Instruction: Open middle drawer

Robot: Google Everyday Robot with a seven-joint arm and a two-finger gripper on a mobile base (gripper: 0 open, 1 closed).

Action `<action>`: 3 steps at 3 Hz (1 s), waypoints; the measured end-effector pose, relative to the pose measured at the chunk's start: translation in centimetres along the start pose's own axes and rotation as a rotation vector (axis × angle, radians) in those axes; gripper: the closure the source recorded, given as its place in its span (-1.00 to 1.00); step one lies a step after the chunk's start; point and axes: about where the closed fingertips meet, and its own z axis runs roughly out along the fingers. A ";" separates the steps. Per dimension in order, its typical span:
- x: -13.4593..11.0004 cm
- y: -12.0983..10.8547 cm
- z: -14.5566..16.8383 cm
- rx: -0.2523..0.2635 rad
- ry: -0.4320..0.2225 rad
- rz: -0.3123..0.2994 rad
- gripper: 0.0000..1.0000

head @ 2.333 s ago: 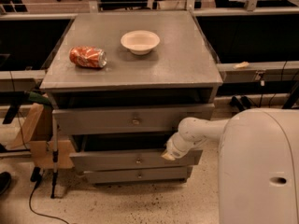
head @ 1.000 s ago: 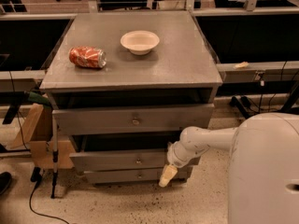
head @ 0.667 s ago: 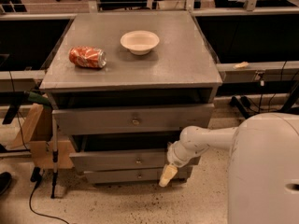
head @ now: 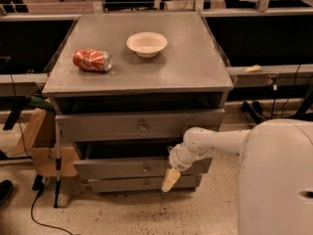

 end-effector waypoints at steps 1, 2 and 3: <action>-1.9 0.0 0.0 -0.002 -0.036 -0.050 -1.00; -3.1 0.1 0.4 -0.013 -0.054 -0.083 -1.00; -3.6 0.4 1.6 -0.051 -0.051 -0.097 -0.65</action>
Offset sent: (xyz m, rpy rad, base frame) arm 0.0058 0.0426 0.0177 0.0591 -0.0505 0.1222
